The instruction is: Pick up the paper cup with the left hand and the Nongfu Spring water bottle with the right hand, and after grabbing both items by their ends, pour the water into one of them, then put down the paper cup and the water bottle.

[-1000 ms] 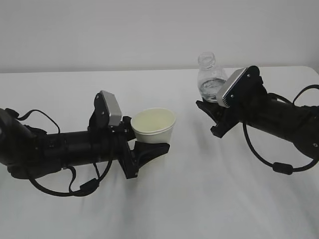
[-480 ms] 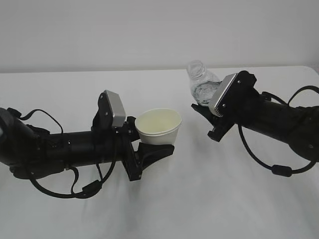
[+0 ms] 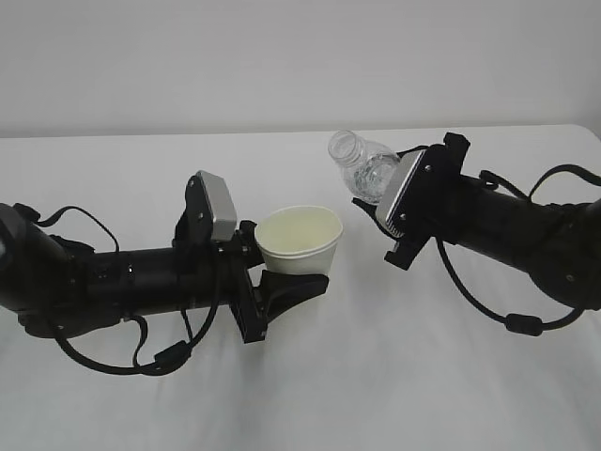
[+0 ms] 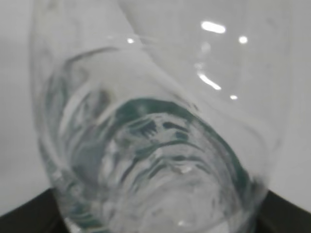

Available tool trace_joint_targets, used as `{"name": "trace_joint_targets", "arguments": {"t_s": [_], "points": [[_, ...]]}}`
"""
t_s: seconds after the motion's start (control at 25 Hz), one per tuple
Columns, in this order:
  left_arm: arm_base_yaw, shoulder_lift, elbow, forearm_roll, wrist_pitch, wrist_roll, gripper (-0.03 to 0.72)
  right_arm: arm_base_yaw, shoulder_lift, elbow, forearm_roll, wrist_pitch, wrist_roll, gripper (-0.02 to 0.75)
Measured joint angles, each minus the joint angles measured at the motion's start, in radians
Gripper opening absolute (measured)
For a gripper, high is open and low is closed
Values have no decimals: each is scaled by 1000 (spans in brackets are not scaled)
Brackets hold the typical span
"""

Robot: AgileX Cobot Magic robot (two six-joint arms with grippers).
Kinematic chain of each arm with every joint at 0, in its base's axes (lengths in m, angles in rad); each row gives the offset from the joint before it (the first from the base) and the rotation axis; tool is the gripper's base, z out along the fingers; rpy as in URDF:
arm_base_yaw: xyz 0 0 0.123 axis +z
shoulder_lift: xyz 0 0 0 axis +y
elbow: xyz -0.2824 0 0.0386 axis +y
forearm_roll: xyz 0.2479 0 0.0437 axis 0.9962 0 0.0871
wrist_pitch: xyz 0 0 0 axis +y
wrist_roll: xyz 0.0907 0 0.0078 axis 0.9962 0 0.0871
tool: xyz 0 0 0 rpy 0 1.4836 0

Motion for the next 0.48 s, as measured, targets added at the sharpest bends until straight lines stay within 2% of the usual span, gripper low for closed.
{"name": "trace_joint_targets", "arguments": {"t_s": [0.48], "points": [[0,-2,0,2,0,0,446,0,0,0,41,-44,-150,473]]}}
